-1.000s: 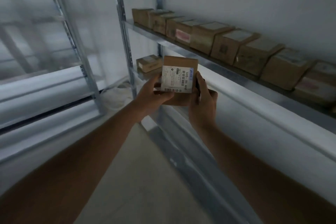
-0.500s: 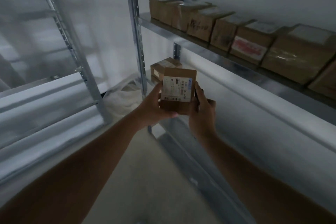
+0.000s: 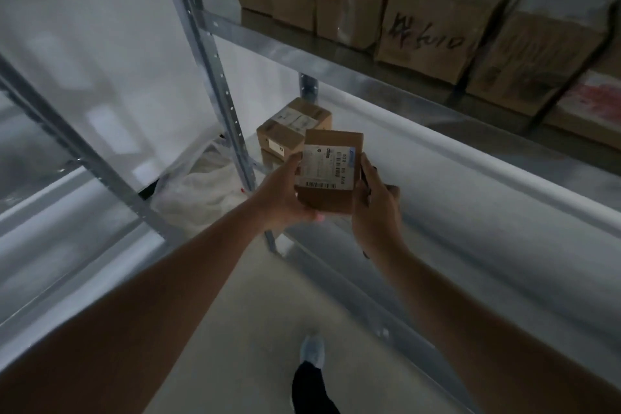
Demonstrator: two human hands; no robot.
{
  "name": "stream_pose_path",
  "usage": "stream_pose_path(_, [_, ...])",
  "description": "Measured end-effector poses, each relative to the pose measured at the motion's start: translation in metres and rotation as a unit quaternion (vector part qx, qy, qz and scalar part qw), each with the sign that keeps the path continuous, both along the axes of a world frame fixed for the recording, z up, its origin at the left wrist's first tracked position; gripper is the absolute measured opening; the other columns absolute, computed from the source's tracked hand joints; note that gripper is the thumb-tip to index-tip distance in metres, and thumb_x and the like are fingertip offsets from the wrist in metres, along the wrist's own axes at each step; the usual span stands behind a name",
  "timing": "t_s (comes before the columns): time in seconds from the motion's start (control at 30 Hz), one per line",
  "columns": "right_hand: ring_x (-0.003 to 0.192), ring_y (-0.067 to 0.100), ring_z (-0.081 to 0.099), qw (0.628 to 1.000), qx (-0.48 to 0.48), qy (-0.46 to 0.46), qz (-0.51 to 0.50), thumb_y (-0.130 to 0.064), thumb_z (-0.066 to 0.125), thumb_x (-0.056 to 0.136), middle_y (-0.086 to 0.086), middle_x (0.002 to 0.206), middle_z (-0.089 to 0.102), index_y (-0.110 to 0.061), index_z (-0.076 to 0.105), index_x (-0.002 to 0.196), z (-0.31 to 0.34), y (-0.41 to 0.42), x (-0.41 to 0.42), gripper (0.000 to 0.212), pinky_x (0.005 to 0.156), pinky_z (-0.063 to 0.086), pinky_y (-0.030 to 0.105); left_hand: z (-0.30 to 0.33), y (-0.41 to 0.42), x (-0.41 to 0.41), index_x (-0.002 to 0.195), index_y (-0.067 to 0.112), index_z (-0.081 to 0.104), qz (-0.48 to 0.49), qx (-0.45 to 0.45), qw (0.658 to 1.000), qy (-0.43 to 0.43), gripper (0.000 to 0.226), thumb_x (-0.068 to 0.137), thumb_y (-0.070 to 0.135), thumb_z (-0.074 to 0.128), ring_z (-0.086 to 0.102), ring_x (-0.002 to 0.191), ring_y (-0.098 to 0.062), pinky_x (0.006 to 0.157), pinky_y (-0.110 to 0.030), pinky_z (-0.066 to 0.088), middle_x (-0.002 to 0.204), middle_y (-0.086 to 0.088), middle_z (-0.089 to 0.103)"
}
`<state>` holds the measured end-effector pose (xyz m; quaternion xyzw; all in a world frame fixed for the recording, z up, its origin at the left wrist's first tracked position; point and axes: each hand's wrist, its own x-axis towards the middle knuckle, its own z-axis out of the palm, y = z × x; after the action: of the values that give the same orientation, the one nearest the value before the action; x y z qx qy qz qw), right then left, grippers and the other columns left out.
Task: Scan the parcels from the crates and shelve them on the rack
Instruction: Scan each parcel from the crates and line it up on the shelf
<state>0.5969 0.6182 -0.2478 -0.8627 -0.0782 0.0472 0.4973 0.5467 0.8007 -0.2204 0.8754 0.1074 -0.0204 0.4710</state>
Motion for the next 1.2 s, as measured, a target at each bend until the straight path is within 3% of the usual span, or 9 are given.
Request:
stream_pose_path(0.13, [0.089,-0.004,0.041,0.999,-0.034,0.018,-0.004,-0.039,0.036,0.114,0.005,0.121,0.043,-0.044,0.027,0.165,-0.024,0.031,0.054,0.052,0.068,0.03,0.004,-0.025,0.028,0.061,0.157,0.024,0.03,-0.013,0.009,1.0,0.008,0.121,0.06,0.01,0.101,0.058,0.13,-0.021,0.104,-0.04,0.057,0.133,0.008,0.059])
stream_pose_path(0.2, [0.089,0.0,0.041,0.999,-0.036,0.032,-0.016,-0.038,0.036,0.114,0.006,0.122,0.044,-0.045,0.028,0.164,-0.034,0.042,0.075,0.051,0.07,0.029,0.005,-0.034,0.038,0.086,0.155,0.023,0.032,-0.027,0.038,0.999,0.011,0.119,0.059,0.016,0.102,0.056,0.132,-0.019,0.102,-0.034,0.054,0.137,0.006,0.058])
stream_pose_path(0.33, [0.087,-0.002,0.042,0.998,-0.048,0.046,-0.024,-0.043,0.033,0.114,0.007,0.121,0.05,-0.048,0.029,0.163,-0.051,0.055,0.107,0.05,0.065,0.031,0.008,-0.052,0.061,0.129,0.15,0.024,0.039,-0.055,0.067,0.996,0.017,0.112,0.057,0.019,0.103,0.059,0.127,-0.02,0.102,-0.042,0.058,0.131,0.009,0.059])
stream_pose_path(0.5, [0.083,-0.003,0.041,0.995,-0.047,0.067,-0.053,-0.035,0.035,0.115,0.008,0.129,0.052,-0.04,0.041,0.159,-0.069,0.07,0.138,0.044,0.061,0.035,-0.003,-0.066,0.081,0.167,0.154,0.021,0.034,-0.095,0.069,0.993,0.016,0.111,0.065,0.017,0.1,0.056,0.133,-0.018,0.102,-0.035,0.057,0.137,0.009,0.054])
stream_pose_path(0.57, [0.084,-0.002,0.042,0.993,-0.051,0.077,-0.071,-0.033,0.034,0.116,0.008,0.129,0.053,-0.038,0.05,0.15,-0.077,0.078,0.148,0.038,0.058,0.037,0.004,-0.072,0.089,0.18,0.153,0.019,0.035,-0.113,0.081,0.99,0.019,0.109,0.065,0.019,0.1,0.057,0.134,-0.02,0.105,-0.041,0.057,0.139,0.005,0.057])
stream_pose_path(0.73, [0.105,0.016,0.062,0.987,-0.031,0.093,-0.126,-0.035,0.037,0.114,0.007,0.127,0.059,-0.044,0.056,0.142,-0.105,0.1,0.166,0.035,0.084,0.057,0.03,-0.085,0.112,0.206,0.153,0.016,0.039,-0.173,0.145,0.974,0.028,0.109,0.065,0.032,0.101,0.056,0.135,-0.022,0.11,-0.038,0.051,0.142,0.0,0.06])
stream_pose_path(0.87, [0.11,0.017,0.063,0.981,-0.042,0.112,-0.153,-0.037,0.038,0.113,0.003,0.131,0.063,-0.045,0.05,0.151,-0.124,0.112,0.172,0.04,0.069,0.045,0.014,-0.093,0.128,0.222,0.151,0.019,0.043,-0.199,0.247,0.948,0.023,0.111,0.061,0.052,0.099,0.048,0.133,-0.026,0.115,-0.047,0.042,0.142,-0.004,0.052])
stream_pose_path(0.97, [0.1,0.01,0.06,0.977,-0.064,0.119,-0.167,-0.037,0.037,0.113,0.003,0.133,0.062,-0.043,0.046,0.155,-0.129,0.118,0.173,0.043,0.064,0.038,0.009,-0.099,0.136,0.232,0.151,0.024,0.043,-0.224,0.294,0.929,0.02,0.112,0.06,0.064,0.094,0.033,0.145,-0.031,0.123,-0.055,0.03,0.153,-0.006,0.039])
stream_pose_path(1.2, [0.09,0.019,0.07,0.97,-0.092,0.125,-0.186,-0.04,0.037,0.113,0.002,0.125,0.067,-0.043,0.046,0.156,-0.138,0.133,0.174,0.044,0.066,0.061,0.028,-0.114,0.149,0.243,0.158,0.024,0.031,-0.268,0.34,0.901,0.019,0.118,0.066,0.07,0.088,0.015,0.158,-0.039,0.128,-0.063,0.02,0.167,-0.006,0.022])
